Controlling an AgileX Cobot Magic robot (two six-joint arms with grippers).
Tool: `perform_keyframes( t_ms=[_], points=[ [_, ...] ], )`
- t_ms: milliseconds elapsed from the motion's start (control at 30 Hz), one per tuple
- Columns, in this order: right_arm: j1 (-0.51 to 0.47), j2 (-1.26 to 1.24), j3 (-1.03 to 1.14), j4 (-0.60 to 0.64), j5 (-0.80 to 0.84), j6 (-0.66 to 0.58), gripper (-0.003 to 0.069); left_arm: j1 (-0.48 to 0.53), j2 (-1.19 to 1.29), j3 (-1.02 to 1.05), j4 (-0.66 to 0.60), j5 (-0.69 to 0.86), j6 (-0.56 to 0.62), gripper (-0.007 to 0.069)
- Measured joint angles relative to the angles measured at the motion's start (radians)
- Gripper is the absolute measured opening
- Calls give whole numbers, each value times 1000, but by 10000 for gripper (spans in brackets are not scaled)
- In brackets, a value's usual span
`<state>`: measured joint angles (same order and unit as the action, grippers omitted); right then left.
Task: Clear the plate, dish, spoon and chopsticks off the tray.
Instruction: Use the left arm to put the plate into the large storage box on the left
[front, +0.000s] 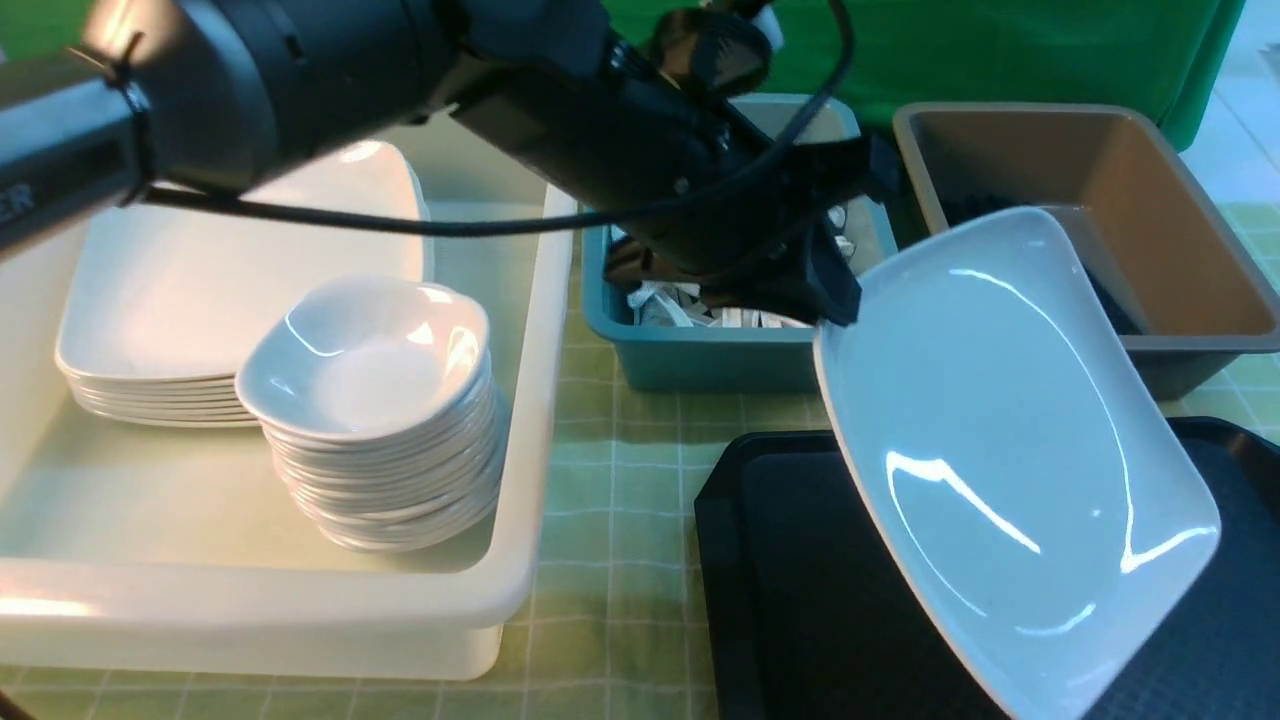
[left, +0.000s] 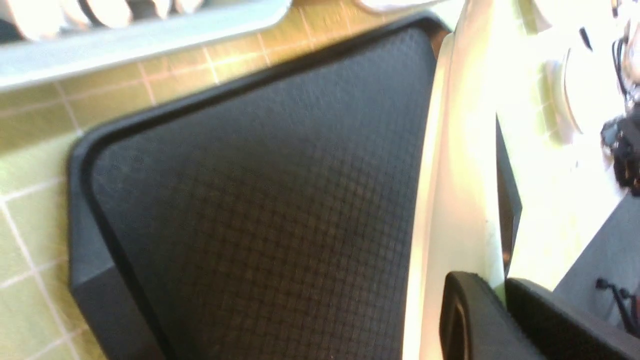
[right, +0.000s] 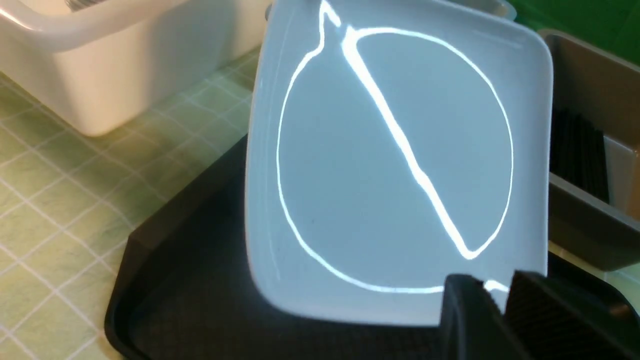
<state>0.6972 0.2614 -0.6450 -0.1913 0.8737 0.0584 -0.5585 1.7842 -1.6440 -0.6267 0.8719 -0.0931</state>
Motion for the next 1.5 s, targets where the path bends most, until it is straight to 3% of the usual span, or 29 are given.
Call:
perform_keyframes(
  t_ms=[533,1000,1133,1300,1500],
  points=[
    [0,0,0,0,-1,0,115,257,-143,3,-193,-35,75,15],
    [0,0,0,0,-1,0,116,921,-295,3,-261,118,101,15],
    [0,0,0,0,-7,1,116,1045,-285,3,-253,152,119,15],
    [0,0,0,0,-29,1,116,1110,-252,3,-183,149,127,15],
    [0,0,0,0,-32,2,116,1120,-187,3,-159,126,127,15]
  ],
)
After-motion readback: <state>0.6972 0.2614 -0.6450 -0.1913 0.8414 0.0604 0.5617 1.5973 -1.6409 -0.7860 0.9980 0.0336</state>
